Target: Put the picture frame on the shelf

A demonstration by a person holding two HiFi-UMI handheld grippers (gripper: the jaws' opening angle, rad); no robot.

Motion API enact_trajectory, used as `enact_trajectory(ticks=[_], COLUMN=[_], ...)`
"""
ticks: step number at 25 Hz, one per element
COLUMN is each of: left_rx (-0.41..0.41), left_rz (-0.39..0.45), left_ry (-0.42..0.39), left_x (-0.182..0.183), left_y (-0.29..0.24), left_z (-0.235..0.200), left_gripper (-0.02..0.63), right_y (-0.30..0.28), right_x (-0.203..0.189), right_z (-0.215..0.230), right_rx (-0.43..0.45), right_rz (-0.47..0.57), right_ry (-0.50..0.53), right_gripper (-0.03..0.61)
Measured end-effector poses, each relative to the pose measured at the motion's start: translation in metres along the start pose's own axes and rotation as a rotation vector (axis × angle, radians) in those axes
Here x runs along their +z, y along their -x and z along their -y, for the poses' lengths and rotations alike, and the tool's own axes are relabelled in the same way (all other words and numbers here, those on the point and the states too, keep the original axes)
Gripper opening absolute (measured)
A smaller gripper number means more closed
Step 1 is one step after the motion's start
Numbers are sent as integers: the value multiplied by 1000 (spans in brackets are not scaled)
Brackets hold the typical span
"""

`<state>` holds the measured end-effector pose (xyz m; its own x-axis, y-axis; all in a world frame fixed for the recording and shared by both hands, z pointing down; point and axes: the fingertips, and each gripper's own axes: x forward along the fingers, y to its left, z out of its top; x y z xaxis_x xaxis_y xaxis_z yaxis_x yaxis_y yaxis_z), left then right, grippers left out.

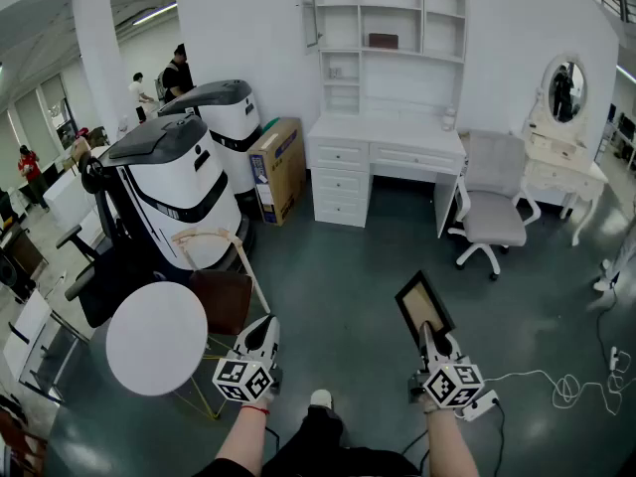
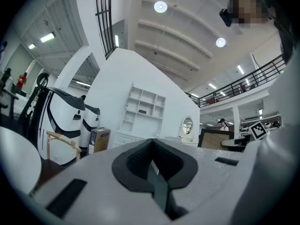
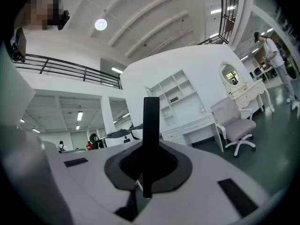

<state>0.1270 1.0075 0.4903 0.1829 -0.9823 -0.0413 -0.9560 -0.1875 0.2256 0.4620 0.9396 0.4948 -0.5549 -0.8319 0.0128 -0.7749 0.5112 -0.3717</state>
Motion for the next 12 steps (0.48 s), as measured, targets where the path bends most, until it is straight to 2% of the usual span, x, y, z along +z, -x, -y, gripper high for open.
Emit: enact_trajectory(ticks=[5, 12], left_rx=[12, -8], left_rz=[4, -4], left_ry=[4, 21], left_x=[-9, -13], left_y=[-33, -124], left_z=[-21, -60], left_gripper=[5, 5], right_y=[-34, -116], right_x=[-10, -1], right_z=[14, 46], right_rx=[-6, -28], right_rz=[-19, -31], right_ry=[7, 16], right_gripper=[14, 14])
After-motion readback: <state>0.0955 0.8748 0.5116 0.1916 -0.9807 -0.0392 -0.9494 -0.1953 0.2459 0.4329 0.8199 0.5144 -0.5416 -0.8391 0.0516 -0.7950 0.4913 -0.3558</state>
